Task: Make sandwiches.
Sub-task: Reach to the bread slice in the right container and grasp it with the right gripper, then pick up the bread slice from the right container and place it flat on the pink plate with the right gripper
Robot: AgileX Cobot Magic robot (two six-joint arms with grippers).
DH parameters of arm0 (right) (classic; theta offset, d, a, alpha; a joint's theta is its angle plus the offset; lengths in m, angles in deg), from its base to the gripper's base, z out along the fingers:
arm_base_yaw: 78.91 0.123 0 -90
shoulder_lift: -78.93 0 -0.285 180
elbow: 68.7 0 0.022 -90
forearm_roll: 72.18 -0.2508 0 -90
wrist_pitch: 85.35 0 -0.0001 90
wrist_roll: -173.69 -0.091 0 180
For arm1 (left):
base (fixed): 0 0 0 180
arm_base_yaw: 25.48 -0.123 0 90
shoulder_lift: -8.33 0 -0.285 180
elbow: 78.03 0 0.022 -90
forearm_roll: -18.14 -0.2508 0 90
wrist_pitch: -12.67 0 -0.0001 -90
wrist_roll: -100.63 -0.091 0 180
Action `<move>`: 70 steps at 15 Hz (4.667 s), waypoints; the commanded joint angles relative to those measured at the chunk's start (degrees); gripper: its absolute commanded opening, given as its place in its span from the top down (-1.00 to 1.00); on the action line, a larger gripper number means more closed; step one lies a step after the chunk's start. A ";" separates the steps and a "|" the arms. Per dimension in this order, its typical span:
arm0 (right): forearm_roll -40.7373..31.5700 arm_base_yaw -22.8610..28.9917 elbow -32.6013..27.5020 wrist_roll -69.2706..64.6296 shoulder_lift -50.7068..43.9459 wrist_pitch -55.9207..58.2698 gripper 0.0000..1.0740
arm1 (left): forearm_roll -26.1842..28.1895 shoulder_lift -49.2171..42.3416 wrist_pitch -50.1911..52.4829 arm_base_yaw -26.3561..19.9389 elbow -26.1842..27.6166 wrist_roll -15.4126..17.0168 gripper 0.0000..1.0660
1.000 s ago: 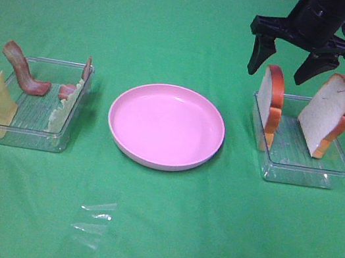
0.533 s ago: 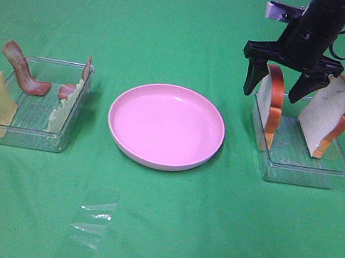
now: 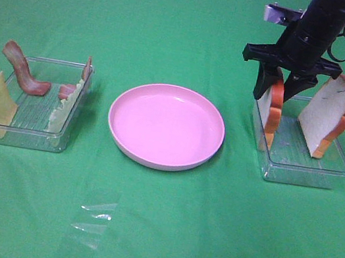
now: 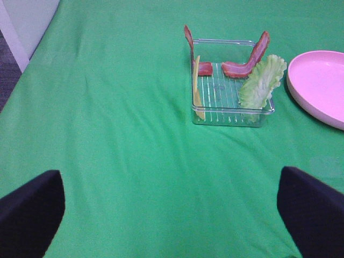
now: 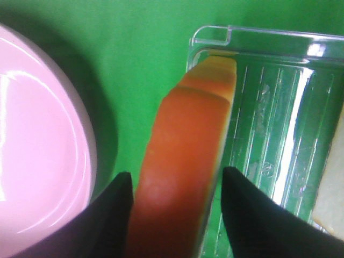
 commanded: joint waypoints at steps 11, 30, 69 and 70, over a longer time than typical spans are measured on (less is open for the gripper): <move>5.96 0.00 0.34 0.34 0.17 1.49 1.00 | 0.46 -0.80 0.57 0.17 -0.23 -0.06 -0.92; -27.44 0.11 -15.70 9.05 -19.02 -5.04 1.00 | 0.46 -0.80 0.57 0.17 -0.23 -0.06 -0.92; -11.69 9.97 -20.97 2.98 -11.46 -17.65 -0.75 | 0.40 -0.80 0.57 0.17 -0.23 -0.06 -0.92; -10.83 9.97 -20.97 2.98 -12.26 -16.84 -0.75 | 0.40 -0.80 0.57 0.17 -0.23 -0.06 -0.92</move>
